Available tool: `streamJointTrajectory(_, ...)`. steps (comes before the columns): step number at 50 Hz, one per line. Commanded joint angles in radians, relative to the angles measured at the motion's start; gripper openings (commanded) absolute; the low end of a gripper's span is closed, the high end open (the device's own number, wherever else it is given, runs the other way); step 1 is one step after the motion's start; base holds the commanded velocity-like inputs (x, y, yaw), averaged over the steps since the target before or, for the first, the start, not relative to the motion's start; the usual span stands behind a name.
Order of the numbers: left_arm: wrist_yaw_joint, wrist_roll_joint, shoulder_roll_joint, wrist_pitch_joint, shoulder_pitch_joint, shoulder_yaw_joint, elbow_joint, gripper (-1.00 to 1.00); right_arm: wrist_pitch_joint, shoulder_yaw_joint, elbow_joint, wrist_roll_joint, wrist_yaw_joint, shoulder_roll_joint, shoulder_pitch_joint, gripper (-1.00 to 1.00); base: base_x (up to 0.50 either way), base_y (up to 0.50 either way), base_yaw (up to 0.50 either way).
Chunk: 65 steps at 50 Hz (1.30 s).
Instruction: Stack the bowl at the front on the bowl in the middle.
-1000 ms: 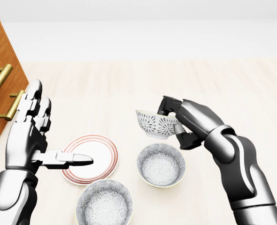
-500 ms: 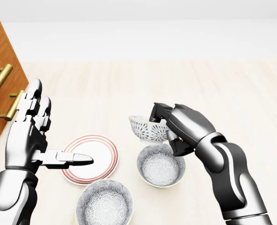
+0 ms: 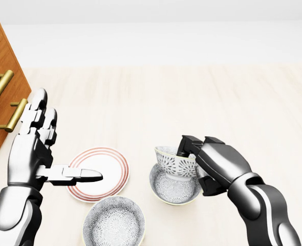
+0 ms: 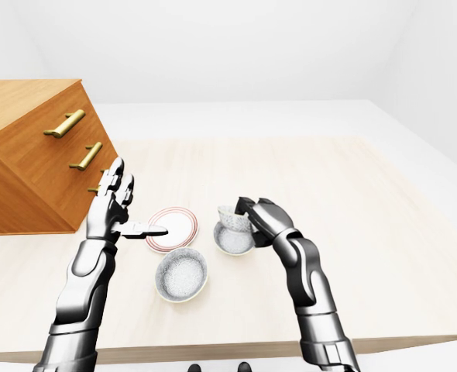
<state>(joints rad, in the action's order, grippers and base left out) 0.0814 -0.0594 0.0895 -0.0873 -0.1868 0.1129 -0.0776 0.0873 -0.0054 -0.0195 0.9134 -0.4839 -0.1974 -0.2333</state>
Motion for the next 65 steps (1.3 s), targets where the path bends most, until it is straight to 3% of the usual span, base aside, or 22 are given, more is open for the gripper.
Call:
streamJointTrajectory(1,0.000,0.000,-0.001,0.000,0.002,-0.001,0.006,1.00,0.000,-0.005,0.044,-0.058,-0.017,0.006,0.041,-1.00,0.00,0.00,0.00)
streamJointTrajectory(23,-0.001,0.000,-0.003,0.000,0.009,-0.002,0.001,1.00,0.000,-0.010,0.064,-0.036,-0.031,0.002,0.080,-0.98,0.00,0.00,0.00)
streamJointTrajectory(24,-0.001,0.001,-0.003,0.000,0.009,-0.003,0.002,1.00,0.000,-0.011,0.069,-0.029,-0.033,-0.002,0.087,0.33,0.00,0.00,0.00)
streamJointTrajectory(25,-0.001,0.001,-0.004,0.000,0.008,-0.003,0.003,1.00,0.000,-0.012,0.077,-0.040,-0.036,-0.002,0.093,1.00,0.00,0.00,0.00)
streamJointTrajectory(43,0.000,-0.001,-0.003,0.000,0.013,-0.001,0.010,1.00,0.000,-0.007,0.101,-0.053,-0.053,0.011,0.092,1.00,0.00,0.00,0.00)
streamJointTrajectory(47,0.001,-0.001,-0.003,0.000,0.014,-0.002,0.002,1.00,0.000,-0.032,0.083,-0.082,-0.041,0.003,0.027,1.00,0.00,0.00,0.00)
streamJointTrajectory(52,0.001,-0.002,-0.001,0.000,0.013,0.001,-0.011,1.00,0.000,-0.060,0.111,-0.323,-0.134,0.003,-0.178,1.00,0.00,0.00,0.00)
streamJointTrajectory(56,0.002,-0.003,0.003,0.000,0.008,0.004,-0.041,1.00,0.000,-0.091,0.202,-0.481,-0.167,0.010,-0.240,1.00,0.00,0.00,0.00)
streamJointTrajectory(61,0.005,-0.001,0.011,0.000,0.000,0.010,-0.105,1.00,0.000,-0.123,0.277,-0.612,-0.111,-0.018,-0.249,1.00,0.00,0.00,0.00)
streamJointTrajectory(65,0.005,0.000,0.015,0.000,-0.007,0.015,-0.168,1.00,0.000,-0.173,0.403,-0.744,-0.027,-0.010,-0.167,1.00,0.00,0.00,0.00)
